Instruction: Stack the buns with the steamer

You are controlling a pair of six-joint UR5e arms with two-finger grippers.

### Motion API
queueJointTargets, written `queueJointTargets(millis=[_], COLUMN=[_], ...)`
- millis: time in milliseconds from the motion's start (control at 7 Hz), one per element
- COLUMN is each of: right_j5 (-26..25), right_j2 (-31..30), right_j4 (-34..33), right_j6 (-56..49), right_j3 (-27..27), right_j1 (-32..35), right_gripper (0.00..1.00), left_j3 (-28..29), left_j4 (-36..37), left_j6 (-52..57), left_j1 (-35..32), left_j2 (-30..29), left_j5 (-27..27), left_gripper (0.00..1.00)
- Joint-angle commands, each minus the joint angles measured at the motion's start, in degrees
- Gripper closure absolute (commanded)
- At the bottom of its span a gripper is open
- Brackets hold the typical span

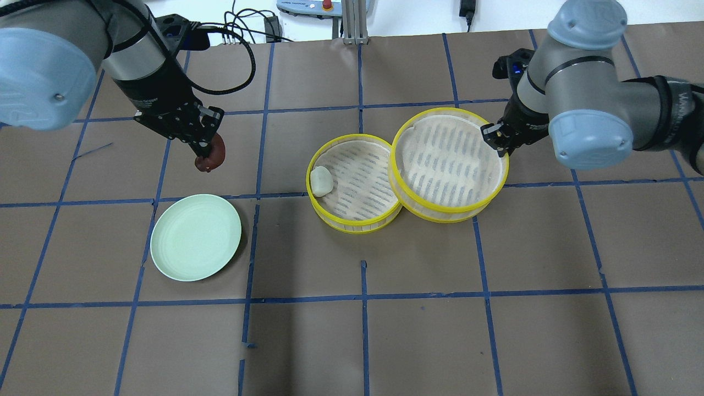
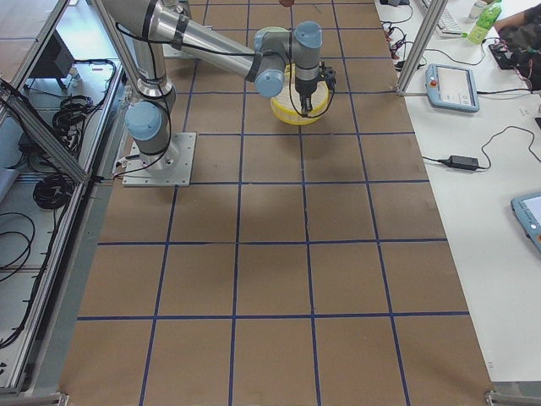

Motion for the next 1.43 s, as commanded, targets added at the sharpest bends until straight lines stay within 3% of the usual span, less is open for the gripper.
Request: queueJointTargets(millis=[0,571,1286], right_j5=[0.43,2.81,2.55], right_j2=[0.36,1.94,5.11], right_j4=[2.03,1.95,0.98], right_j6=[8.07,18.11,18.22], right_j3=[-1.73,-1.73,-3.14], right_j1=[6.22,14.32,15.22], right_gripper=[0.89,0.89,0.89], left_j3=[-0.20,-0.20,-0.20], left_j4=[0.00,0.26,0.35], left_j6=[0.00,0.00,0.00], left_j1=[0.01,-0.07,-0.07], left_j2=[0.00,0.00,-0.18], left_j5=[0.09,0.09,0.00], left_gripper=[1.00,1.00,1.00])
